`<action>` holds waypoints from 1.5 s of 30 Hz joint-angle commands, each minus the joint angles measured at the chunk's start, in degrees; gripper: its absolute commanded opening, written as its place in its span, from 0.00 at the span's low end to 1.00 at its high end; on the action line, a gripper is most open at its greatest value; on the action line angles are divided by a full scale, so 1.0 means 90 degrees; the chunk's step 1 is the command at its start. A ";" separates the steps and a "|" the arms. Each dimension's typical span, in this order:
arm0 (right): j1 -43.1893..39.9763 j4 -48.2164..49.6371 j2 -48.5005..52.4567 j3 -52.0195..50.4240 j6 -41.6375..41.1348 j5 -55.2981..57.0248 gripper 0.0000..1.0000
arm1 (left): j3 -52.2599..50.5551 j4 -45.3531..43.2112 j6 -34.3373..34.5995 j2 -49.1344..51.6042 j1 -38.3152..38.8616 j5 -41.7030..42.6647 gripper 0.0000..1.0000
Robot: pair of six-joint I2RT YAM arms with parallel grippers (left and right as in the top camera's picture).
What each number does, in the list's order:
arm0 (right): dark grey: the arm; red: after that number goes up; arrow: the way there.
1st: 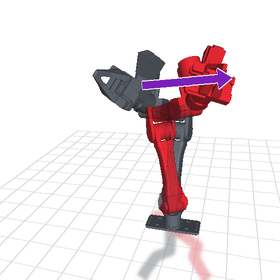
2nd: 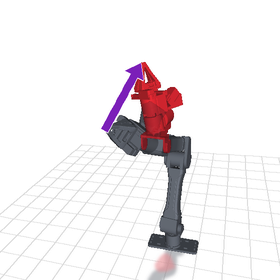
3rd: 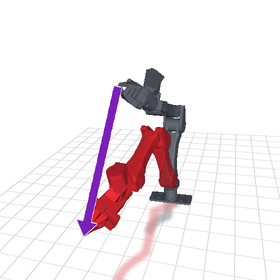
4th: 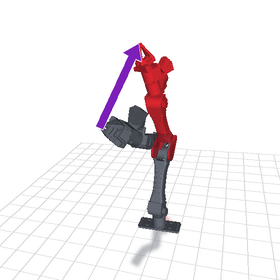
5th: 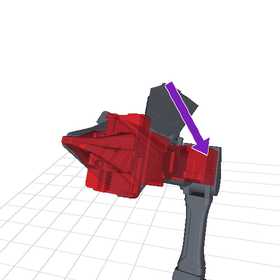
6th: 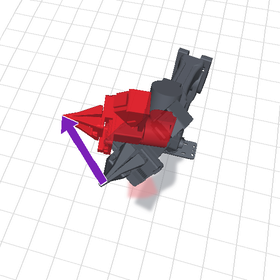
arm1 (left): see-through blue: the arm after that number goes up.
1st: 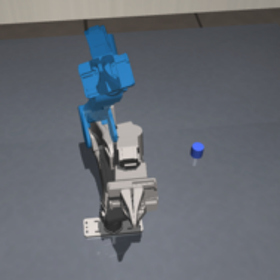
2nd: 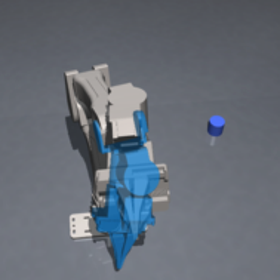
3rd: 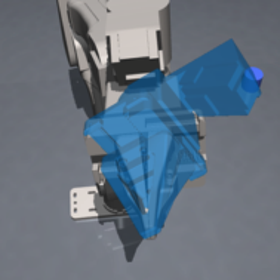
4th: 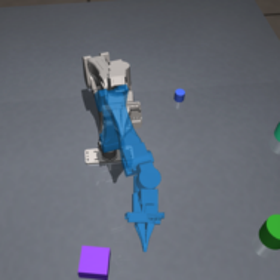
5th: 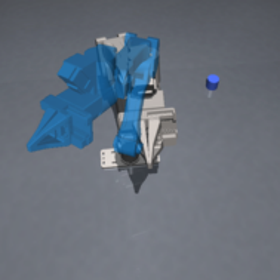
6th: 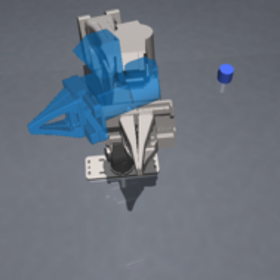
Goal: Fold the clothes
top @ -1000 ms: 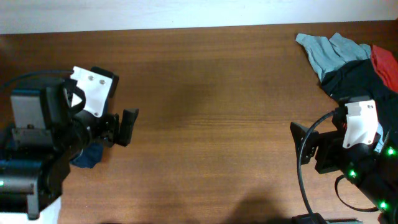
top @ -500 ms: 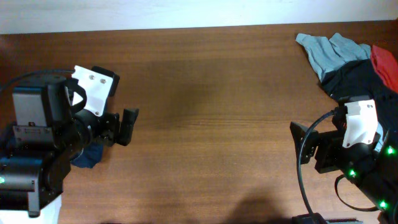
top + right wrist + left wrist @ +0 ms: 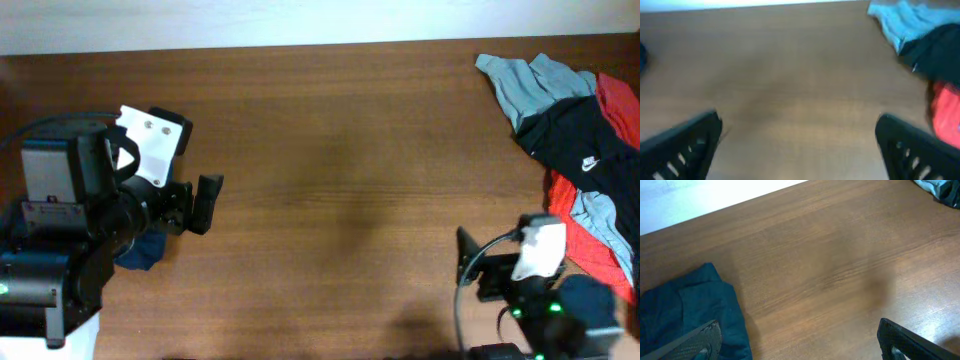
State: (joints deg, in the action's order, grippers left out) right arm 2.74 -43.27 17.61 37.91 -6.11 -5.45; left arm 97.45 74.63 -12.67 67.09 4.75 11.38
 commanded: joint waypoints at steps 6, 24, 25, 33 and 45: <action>-0.0102 0.0918 -0.1790 -0.2630 -0.0061 -0.0277 0.99 | 0.0010 0.0005 -0.0102 -0.0022 0.0027 0.0024 0.99; -0.0100 0.0984 -0.1911 -0.3218 -0.0058 -0.0253 0.99 | 0.0010 0.0005 -0.0102 -0.0022 0.0027 0.0024 0.99; -0.0100 0.0984 -0.1909 -0.3218 -0.0058 -0.0253 0.99 | 0.0010 0.0005 -0.0102 -0.0022 0.0027 0.0024 0.99; -0.0100 0.0984 -0.1911 -0.3220 -0.0058 -0.0253 0.99 | 0.0010 0.0005 -0.0102 -0.0022 0.0027 0.0024 0.99; -0.0100 0.0984 -0.1909 -0.3218 -0.0058 -0.0253 0.99 | -0.2715 -0.2720 0.0049 -0.1467 0.0019 -0.0959 0.99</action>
State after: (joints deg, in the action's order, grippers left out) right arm 2.31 -34.52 0.86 9.34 -6.24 -7.40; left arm 83.07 54.92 -12.73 60.38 4.75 4.64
